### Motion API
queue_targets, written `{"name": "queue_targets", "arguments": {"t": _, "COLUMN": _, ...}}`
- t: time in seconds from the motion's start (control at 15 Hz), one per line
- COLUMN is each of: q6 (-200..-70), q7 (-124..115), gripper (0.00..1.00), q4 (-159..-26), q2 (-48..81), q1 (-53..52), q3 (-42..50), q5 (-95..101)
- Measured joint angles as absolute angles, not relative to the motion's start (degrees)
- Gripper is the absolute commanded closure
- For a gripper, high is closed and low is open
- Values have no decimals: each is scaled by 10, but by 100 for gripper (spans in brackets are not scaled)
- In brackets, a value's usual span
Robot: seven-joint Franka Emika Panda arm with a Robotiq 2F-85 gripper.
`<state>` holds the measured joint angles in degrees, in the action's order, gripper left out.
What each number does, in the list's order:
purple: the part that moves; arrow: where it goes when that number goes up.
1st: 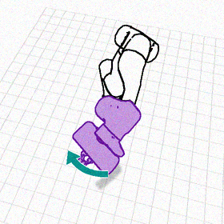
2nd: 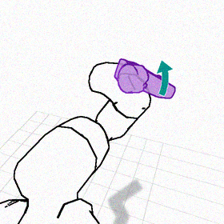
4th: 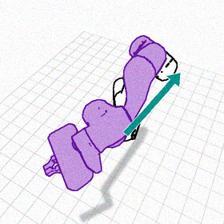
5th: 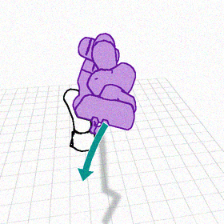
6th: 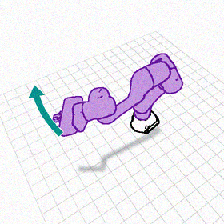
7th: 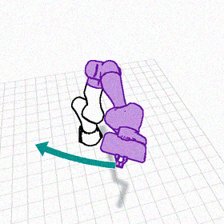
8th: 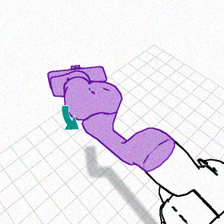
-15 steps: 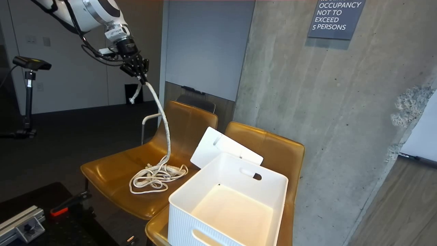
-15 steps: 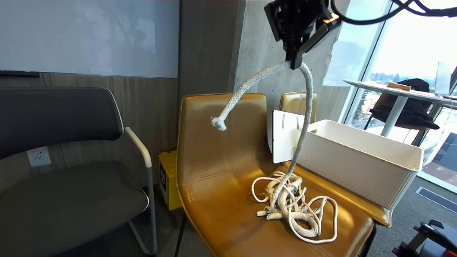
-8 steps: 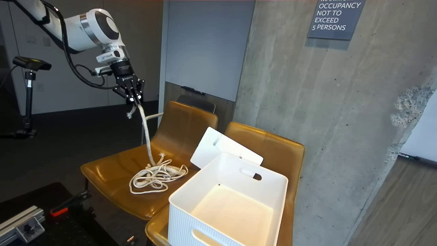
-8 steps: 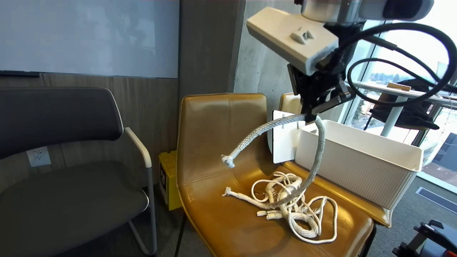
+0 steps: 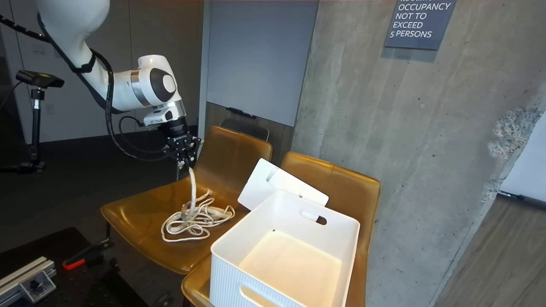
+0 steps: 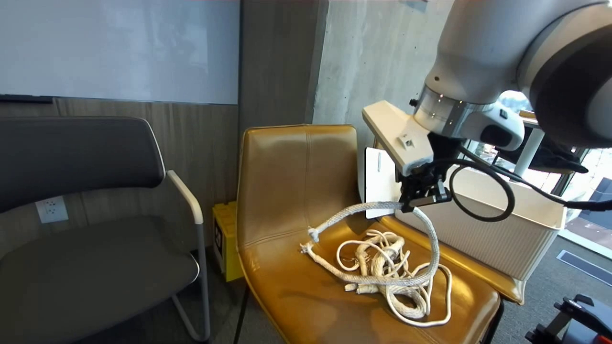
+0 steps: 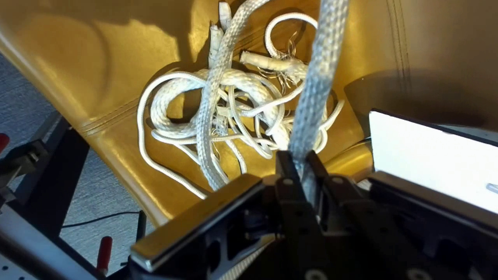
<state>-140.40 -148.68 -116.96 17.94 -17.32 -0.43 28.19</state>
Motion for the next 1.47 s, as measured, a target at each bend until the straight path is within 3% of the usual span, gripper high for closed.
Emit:
{"name": "queue_targets", "arguments": {"t": 0.07, "q6": -1422, "q7": -1485, "gripper": 97, "q4": -1167, "q2": 194, "q1": -164, "q3": -4, "q5": 276}}
{"name": "queue_targets", "arguments": {"t": 0.13, "q6": -1435, "q7": -1482, "gripper": 65, "q4": -1162, "q2": 207, "q1": -156, "q3": -3, "q5": 269}}
{"name": "queue_targets", "arguments": {"t": 0.2, "q6": -1445, "q7": -1474, "gripper": 64, "q4": -1153, "q2": 221, "q1": -150, "q3": -3, "q5": 256}}
{"name": "queue_targets", "arguments": {"t": 0.8, "q6": -1448, "q7": -1288, "gripper": 1, "q4": -1055, "q2": 276, "q1": -141, "q3": -42, "q5": 65}}
{"name": "queue_targets", "arguments": {"t": 1.47, "q6": -1312, "q7": -1047, "gripper": 0, "q4": -1032, "q2": 216, "q1": -134, "q3": -62, "q5": 5}}
